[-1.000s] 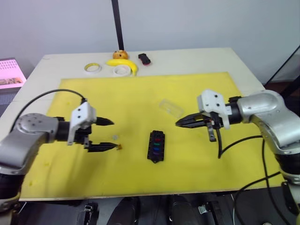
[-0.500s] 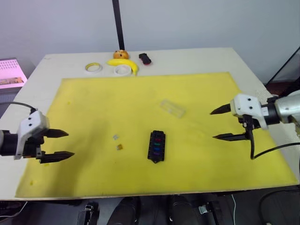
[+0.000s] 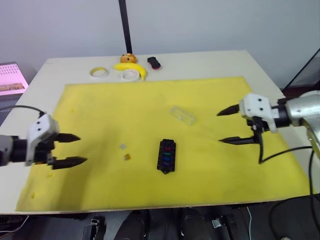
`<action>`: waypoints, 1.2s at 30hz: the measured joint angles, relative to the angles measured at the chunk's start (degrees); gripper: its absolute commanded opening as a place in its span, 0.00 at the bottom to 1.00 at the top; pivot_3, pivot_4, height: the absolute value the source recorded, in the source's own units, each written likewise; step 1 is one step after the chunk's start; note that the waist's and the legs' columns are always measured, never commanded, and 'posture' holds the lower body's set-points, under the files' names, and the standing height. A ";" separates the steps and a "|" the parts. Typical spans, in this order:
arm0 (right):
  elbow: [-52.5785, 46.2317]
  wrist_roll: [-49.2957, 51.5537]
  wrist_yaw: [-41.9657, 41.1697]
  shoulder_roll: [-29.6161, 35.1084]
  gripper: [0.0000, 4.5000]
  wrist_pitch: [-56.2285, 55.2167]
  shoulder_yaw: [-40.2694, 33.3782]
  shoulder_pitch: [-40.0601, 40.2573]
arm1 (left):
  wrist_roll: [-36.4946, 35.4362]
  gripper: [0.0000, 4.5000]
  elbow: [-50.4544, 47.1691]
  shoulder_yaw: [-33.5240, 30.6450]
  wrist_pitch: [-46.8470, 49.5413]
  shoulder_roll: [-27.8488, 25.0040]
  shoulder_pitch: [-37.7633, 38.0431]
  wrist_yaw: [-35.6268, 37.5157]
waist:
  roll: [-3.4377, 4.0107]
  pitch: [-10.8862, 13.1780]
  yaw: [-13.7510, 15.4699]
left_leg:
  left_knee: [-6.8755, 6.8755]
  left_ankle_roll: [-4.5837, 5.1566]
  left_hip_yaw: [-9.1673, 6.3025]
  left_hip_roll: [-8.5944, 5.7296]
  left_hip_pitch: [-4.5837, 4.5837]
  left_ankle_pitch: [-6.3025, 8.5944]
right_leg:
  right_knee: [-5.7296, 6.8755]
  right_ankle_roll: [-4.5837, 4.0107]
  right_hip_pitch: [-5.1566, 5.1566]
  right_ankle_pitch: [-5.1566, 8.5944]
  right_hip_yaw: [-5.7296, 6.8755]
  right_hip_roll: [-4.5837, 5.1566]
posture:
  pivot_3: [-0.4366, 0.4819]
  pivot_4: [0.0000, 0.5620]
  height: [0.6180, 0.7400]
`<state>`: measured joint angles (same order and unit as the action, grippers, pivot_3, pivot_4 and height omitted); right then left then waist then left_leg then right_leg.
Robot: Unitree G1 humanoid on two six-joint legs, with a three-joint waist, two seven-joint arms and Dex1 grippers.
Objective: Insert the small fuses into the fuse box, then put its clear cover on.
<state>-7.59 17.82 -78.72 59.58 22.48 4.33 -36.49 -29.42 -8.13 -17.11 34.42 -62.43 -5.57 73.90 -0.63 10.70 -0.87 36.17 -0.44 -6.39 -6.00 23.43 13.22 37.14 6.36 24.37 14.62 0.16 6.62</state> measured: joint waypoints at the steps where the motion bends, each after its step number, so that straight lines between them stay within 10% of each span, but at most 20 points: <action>1: -1.62 0.60 0.25 -1.28 0.99 1.16 0.76 -1.19 | -1.59 1.00 -0.49 1.53 2.68 1.43 -1.44 -0.67 | 0.01 0.00 0.01 | 0.00 0.00 0.00 -0.01 0.02 0.00 | 0.01 0.00 0.02 0.00 0.00 0.00 | 0.48 0.27 1.00; 16: -11.39 2.23 3.78 -9.34 0.99 7.19 6.80 -4.30 | -17.61 1.00 5.21 9.97 34.00 11.62 -10.30 -7.20 | -0.06 0.00 0.15 | 0.07 0.00 -0.04 -0.05 0.02 -0.01 | 0.08 0.01 0.00 -0.01 0.00 -0.02 | 0.48 0.27 1.00; 36: -12.49 1.49 6.19 -9.64 0.99 8.41 8.38 -4.29 | -16.72 1.00 15.33 15.69 40.00 18.18 -19.50 -8.90 | -0.02 -0.05 1.37 | 0.14 0.00 -0.07 -0.16 0.01 -0.02 | 0.07 0.02 -0.08 -0.01 0.01 0.09 | 0.48 0.27 1.00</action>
<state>-20.08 19.31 -72.53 49.95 30.89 12.71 -40.78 -46.14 7.20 -1.42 74.43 -44.25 -25.07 65.00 -0.65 10.65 0.50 36.32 -0.44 -6.45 -6.16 23.44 13.19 37.21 6.38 24.29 14.61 0.16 6.72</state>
